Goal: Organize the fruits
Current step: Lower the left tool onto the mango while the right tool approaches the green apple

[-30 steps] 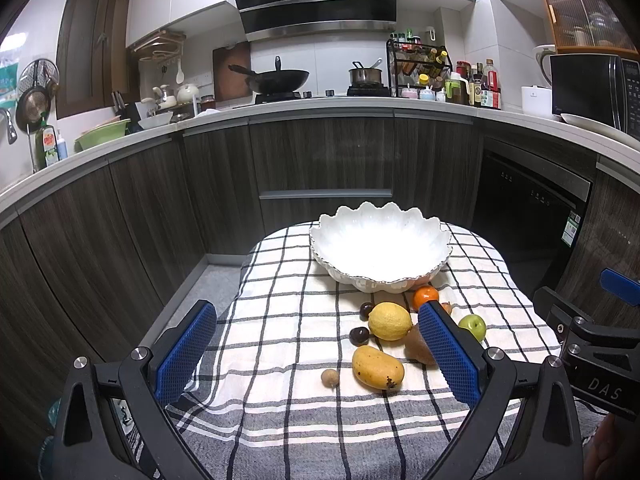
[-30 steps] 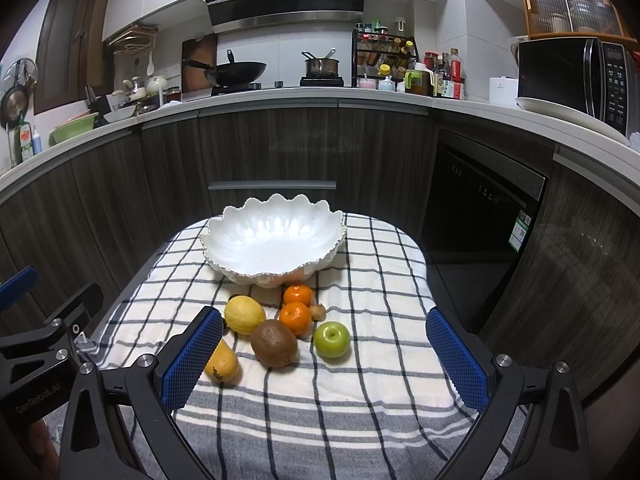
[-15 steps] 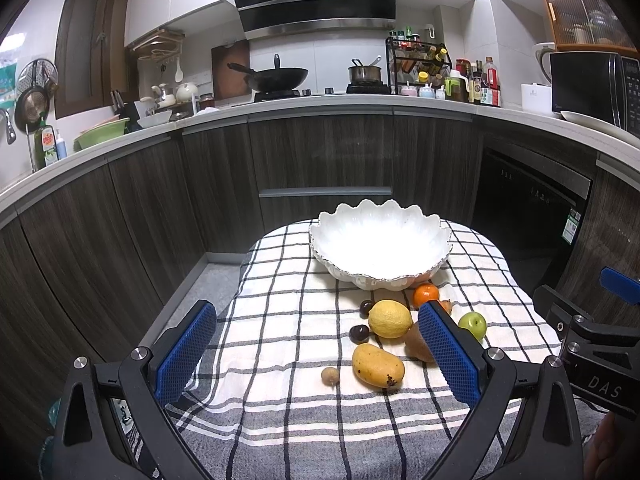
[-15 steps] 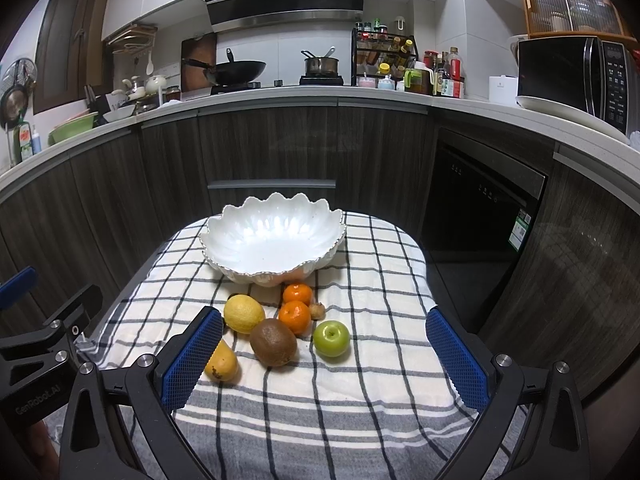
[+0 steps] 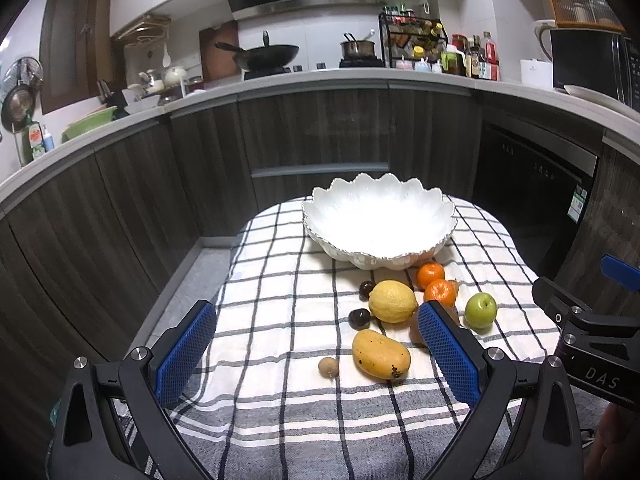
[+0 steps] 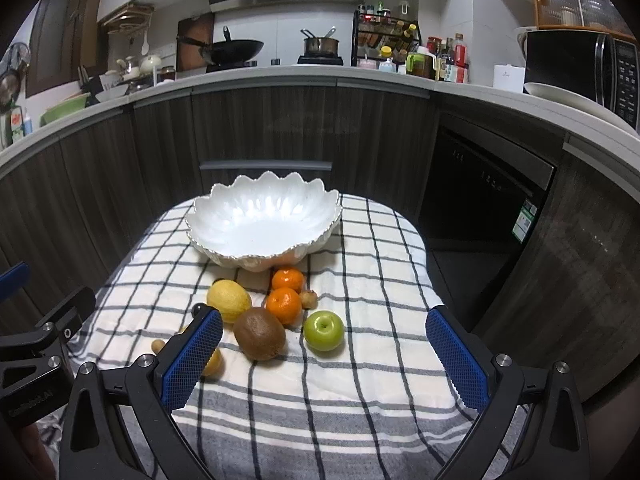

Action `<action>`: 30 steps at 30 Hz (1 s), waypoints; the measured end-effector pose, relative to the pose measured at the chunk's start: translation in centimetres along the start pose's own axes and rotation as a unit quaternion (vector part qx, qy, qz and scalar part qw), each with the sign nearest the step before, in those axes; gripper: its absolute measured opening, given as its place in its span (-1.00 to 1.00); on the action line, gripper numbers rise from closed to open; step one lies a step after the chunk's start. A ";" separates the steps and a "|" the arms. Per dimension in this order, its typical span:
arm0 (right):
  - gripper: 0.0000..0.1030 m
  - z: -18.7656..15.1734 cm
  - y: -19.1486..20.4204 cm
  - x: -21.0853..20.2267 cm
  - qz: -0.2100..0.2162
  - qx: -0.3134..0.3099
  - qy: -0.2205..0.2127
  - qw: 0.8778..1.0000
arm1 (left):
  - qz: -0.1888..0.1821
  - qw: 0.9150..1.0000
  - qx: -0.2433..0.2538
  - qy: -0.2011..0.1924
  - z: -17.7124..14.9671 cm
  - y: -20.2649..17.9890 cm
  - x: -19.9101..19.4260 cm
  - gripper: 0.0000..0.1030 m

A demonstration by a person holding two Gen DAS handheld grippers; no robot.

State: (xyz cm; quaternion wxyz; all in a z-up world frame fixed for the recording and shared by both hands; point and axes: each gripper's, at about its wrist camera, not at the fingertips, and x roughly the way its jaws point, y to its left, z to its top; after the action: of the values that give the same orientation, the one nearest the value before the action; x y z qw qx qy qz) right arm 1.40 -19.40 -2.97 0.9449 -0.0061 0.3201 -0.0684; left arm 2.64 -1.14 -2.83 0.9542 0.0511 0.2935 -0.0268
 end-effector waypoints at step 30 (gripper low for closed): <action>1.00 -1.7 -2.6 8.4 -0.040 -0.002 0.071 0.997 | -0.040 0.994 0.022 0.102 -1.8 -4.3 9.8 0.95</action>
State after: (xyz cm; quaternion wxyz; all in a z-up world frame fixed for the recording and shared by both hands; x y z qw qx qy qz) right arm 6.66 -23.01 -9.26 0.9163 -0.0161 0.3859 -0.1059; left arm 9.37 -5.41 -10.17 0.9159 0.0629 0.3909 -0.0661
